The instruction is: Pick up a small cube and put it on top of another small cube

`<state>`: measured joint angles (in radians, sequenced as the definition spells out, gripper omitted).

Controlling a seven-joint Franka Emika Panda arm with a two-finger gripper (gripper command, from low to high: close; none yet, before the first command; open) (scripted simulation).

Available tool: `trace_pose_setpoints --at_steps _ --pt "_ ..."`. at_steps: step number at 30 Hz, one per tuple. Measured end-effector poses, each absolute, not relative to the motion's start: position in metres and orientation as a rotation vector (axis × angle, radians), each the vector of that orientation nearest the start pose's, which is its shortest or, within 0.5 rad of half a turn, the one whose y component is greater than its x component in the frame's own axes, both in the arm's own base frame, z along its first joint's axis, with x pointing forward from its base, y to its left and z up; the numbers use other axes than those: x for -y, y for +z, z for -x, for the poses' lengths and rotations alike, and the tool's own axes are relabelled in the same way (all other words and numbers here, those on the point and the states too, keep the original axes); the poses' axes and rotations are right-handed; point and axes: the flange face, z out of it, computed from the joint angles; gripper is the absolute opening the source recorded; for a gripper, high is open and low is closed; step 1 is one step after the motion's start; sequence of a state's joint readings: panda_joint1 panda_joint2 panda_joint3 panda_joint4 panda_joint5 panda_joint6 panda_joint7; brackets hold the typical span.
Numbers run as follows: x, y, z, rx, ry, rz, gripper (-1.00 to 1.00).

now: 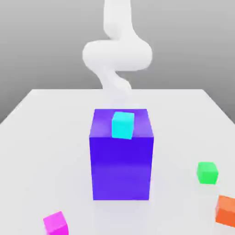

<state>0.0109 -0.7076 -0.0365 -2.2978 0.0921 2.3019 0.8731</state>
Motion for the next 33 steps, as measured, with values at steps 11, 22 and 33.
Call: trace_pose_setpoints --at_steps 11,22,33 --pt "0.044 0.499 -0.489 -1.909 -0.037 1.852 0.0" --pt "0.07 0.32 -0.519 -2.633 0.379 1.144 0.0" --pt "0.118 0.209 -0.5 -3.111 0.266 0.179 0.0"
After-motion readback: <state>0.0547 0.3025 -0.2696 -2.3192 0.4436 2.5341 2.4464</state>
